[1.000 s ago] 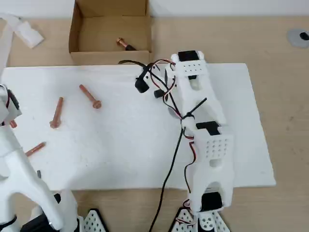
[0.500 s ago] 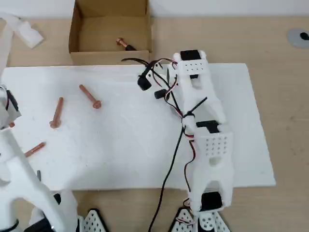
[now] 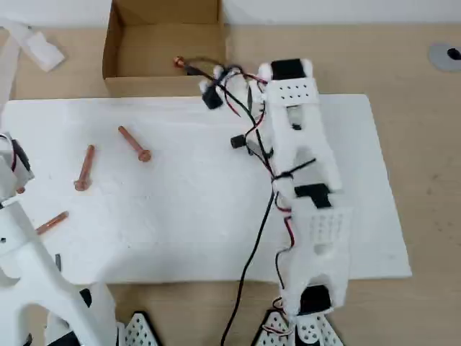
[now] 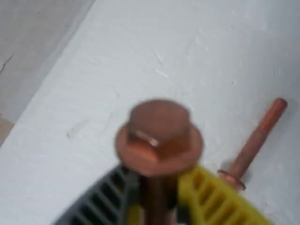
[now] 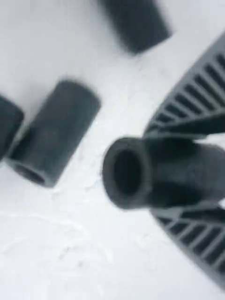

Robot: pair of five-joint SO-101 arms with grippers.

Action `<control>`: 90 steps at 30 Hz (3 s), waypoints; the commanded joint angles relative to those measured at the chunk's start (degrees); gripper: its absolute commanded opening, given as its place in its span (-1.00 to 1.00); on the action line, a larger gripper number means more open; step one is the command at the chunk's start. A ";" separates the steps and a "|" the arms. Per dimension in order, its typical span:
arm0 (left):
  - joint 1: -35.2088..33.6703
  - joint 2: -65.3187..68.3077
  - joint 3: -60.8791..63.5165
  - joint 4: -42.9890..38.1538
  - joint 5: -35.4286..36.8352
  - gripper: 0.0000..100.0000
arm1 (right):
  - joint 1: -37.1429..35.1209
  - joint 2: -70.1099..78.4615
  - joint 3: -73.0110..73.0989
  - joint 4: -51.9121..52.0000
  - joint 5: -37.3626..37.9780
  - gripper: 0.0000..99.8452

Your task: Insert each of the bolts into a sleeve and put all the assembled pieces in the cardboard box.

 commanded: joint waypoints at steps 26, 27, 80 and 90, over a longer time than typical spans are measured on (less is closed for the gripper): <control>23.82 -10.07 -0.35 -2.64 6.42 -0.98 | -15.52 -75.03 40.22 -12.13 -28.04 -0.98; 25.58 -11.47 -0.62 -3.52 6.42 -0.98 | -15.52 -78.29 45.32 -15.65 -28.04 -0.98; 57.76 -45.41 34.99 -32.53 16.35 -0.99 | -28.35 -108.44 117.41 -83.43 -34.20 -0.98; 59.87 -45.85 37.98 -32.18 16.44 -0.99 | -26.95 -108.70 117.32 -83.87 -35.08 -0.98</control>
